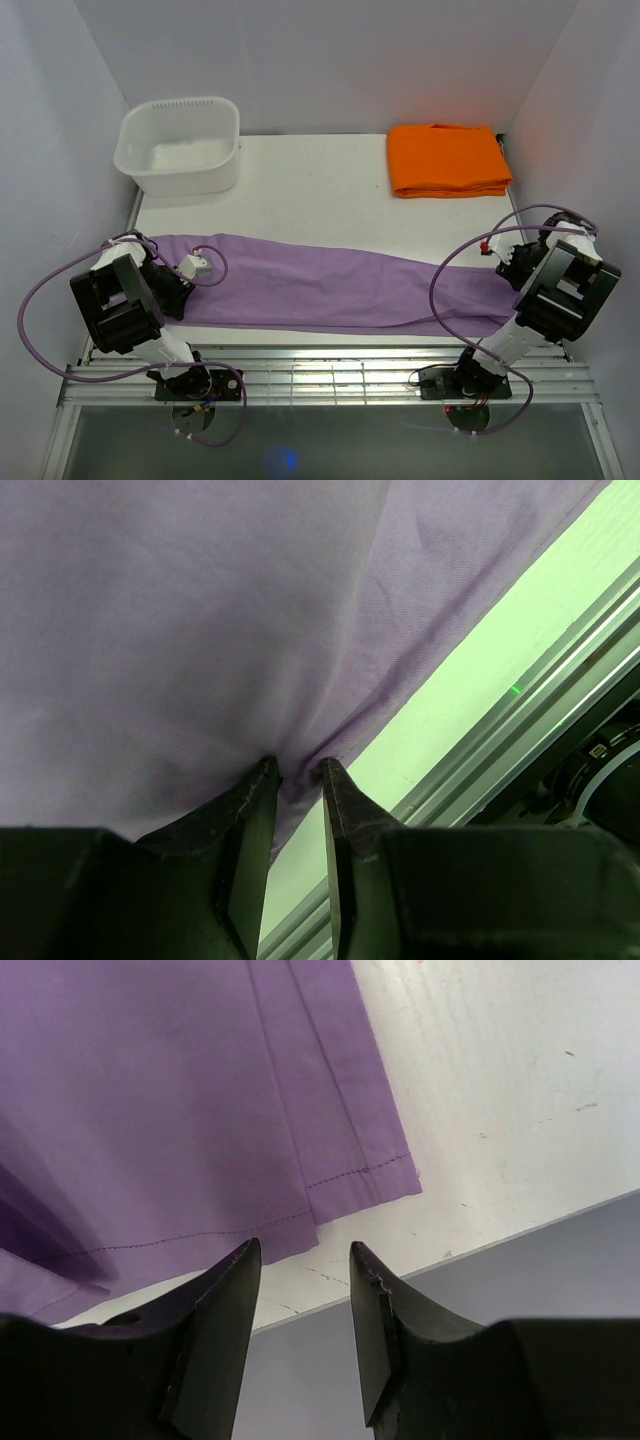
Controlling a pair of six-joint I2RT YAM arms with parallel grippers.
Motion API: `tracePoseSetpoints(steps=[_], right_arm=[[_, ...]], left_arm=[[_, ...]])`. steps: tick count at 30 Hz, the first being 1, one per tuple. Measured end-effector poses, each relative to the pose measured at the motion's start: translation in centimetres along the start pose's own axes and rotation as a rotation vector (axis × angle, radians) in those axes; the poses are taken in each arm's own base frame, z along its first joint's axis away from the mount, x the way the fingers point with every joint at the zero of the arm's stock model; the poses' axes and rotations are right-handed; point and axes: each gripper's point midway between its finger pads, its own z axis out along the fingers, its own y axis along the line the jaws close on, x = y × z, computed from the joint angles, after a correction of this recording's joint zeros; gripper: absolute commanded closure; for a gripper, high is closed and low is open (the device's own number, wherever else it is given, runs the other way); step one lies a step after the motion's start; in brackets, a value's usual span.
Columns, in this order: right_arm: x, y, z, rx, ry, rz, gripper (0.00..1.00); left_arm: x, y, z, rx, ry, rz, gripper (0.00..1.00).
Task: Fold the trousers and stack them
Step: Fold the trousers
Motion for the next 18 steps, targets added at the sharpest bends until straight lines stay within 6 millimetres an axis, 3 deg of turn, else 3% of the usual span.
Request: tracePoseSetpoints(steps=[8, 12, 15, 18], right_arm=[[0.5, 1.5, 1.4, -0.056, 0.025, -0.005, 0.55], [0.4, 1.6, 1.5, -0.065, 0.040, -0.012, 0.80], [0.4, 1.6, 1.4, -0.069, 0.050, -0.014, 0.91], [0.3, 1.7, 1.3, -0.068, 0.053, -0.015, 0.92]], left_arm=[[0.0, 0.0, 0.0, 0.000, 0.000, 0.000, 0.63], [0.0, 0.0, 0.0, -0.001, 0.000, 0.001, 0.63], [0.0, 0.0, 0.0, -0.004, -0.001, 0.006, 0.63], [0.0, 0.0, 0.0, -0.006, -0.001, 0.010, 0.63]])
